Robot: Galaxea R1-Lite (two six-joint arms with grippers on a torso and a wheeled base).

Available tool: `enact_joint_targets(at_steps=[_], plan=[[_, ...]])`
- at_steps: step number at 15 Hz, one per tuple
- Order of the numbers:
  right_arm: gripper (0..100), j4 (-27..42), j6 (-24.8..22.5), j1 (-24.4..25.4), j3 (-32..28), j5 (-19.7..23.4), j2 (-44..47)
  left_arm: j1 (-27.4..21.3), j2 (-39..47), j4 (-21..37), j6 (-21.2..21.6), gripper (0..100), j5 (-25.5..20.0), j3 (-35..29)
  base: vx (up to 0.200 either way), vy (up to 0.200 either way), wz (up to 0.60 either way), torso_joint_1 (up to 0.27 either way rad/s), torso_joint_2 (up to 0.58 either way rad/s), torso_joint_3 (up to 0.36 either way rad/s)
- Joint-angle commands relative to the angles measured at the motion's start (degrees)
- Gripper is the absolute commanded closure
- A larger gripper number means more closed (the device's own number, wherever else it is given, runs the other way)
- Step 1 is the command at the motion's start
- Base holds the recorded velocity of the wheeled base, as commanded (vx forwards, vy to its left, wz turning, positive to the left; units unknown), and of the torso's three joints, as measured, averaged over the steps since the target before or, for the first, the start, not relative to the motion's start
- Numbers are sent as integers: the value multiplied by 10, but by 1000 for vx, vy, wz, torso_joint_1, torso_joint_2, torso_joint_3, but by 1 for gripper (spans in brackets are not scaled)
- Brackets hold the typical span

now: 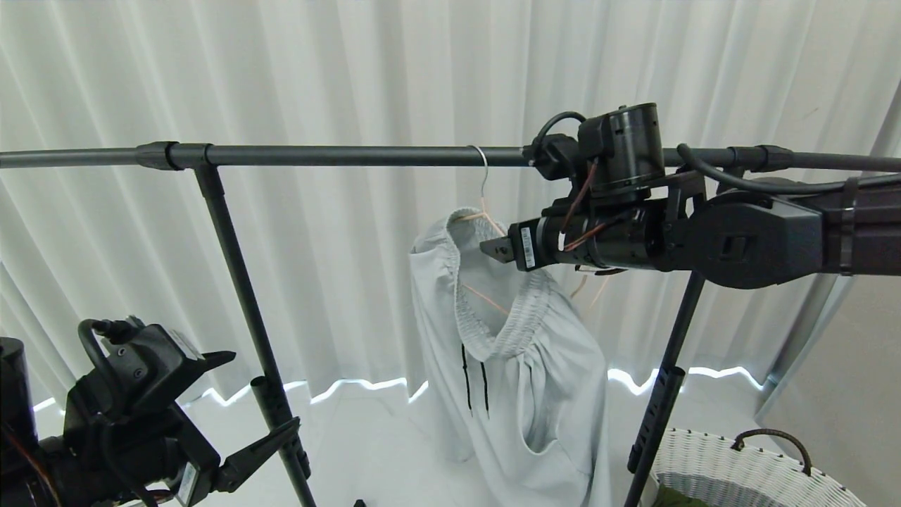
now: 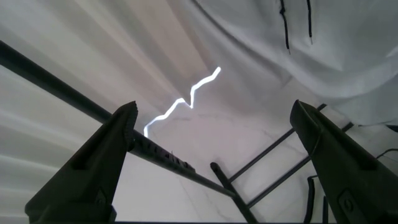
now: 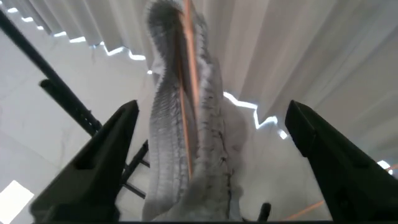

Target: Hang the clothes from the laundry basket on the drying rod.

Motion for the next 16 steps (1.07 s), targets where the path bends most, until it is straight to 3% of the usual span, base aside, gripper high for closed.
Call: enact_joint_targets(at_steps=[1,3,7,10,14,16], plan=[[0,1,-1,7,3,0,-33,0,2,0,0,0,0,0,0,0,0,0,0,0],[0,4,-1,6,12,-2,-60,0,2,0,0,0,0,0,0,0,0,0,0,0],[0,3,-10,-30,99,-7,-154,11,0,0,0,0,5,13,0,0,0,0,0,0],[0,-7,-12,-63,194,-40,-241,29,2,0,-1,0,32,13,0,0,0,0,0,0],[0,-49,-13,-90,309,-47,-361,47,1,0,-1,0,33,18,0,0,0,0,0,0],[0,-34,-33,-153,395,-70,-428,48,-3,0,-1,0,33,25,0,0,0,0,0,0]])
